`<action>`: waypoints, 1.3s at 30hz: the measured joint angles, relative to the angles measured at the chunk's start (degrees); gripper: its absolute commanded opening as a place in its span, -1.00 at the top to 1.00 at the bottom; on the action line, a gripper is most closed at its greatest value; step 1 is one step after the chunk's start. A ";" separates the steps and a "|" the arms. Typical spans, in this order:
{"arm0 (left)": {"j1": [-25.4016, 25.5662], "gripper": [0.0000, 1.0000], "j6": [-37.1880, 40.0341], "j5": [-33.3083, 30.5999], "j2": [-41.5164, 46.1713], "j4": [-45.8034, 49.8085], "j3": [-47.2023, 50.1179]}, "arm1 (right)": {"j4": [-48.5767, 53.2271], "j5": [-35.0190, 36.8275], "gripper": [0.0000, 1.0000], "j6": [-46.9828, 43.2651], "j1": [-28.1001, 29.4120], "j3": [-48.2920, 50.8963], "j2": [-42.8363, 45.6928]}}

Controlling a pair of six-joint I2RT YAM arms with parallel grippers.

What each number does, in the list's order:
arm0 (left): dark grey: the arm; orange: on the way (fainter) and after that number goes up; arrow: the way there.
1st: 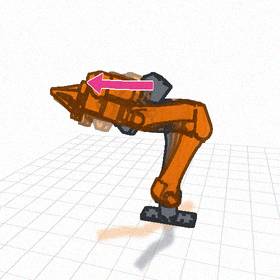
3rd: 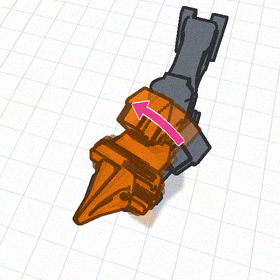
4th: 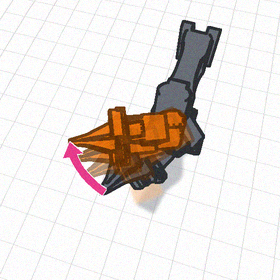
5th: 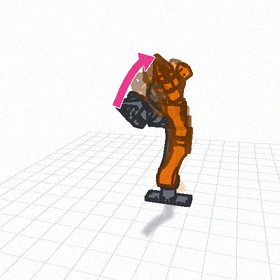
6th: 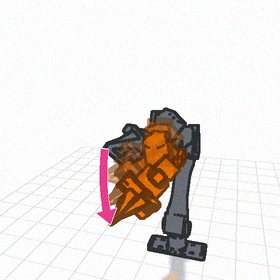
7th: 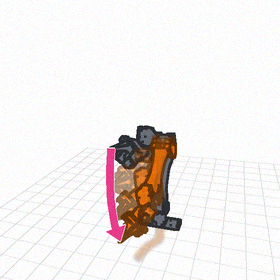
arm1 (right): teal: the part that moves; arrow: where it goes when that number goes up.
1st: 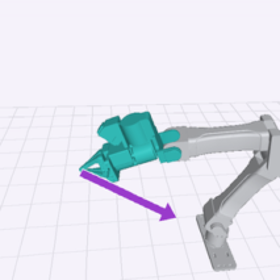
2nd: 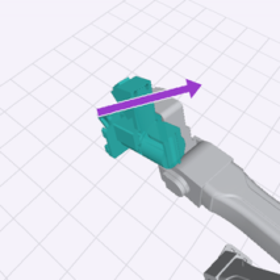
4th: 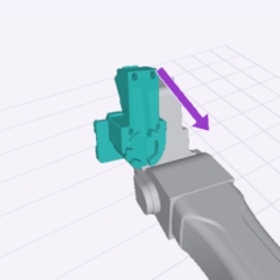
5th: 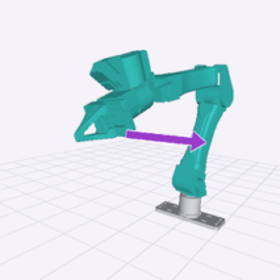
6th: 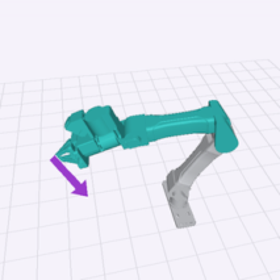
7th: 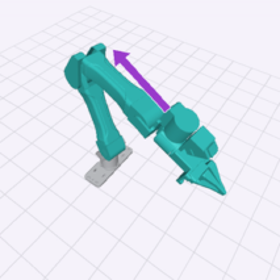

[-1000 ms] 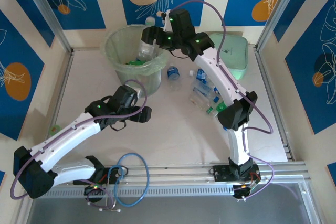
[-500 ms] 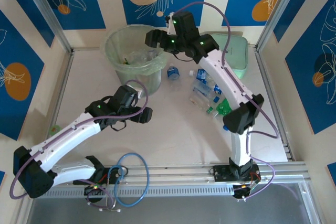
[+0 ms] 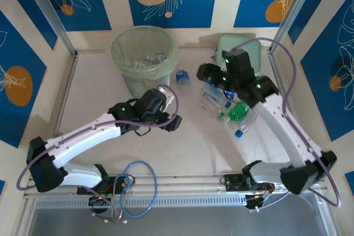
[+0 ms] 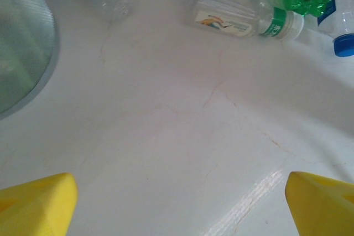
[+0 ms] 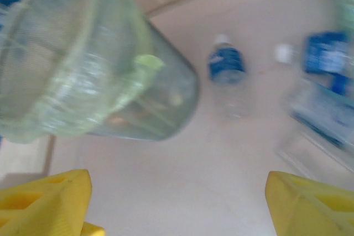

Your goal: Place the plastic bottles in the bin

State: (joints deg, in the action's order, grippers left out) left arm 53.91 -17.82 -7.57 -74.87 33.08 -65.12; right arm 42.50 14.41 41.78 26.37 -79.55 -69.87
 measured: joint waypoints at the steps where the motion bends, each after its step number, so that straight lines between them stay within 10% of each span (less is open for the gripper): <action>1: 0.63 -0.95 0.42 -0.02 -1.33 -0.66 -0.66 | 1.92 1.16 -0.66 1.16 -1.60 2.49 2.47; 21: 15.61 -0.84 9.73 4.13 -36.30 -17.40 -21.99 | 17.84 -5.40 -0.63 8.15 -41.11 26.75 19.87; 39: 16.39 -0.57 9.16 4.15 -58.90 -18.18 -44.68 | 18.56 -12.76 -0.63 5.57 -48.41 29.75 23.17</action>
State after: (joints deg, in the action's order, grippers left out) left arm 70.30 -8.67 -3.42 -133.78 14.90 -109.80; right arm 61.06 1.65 47.35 -22.04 -49.80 -46.70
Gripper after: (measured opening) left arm 0.797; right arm 0.815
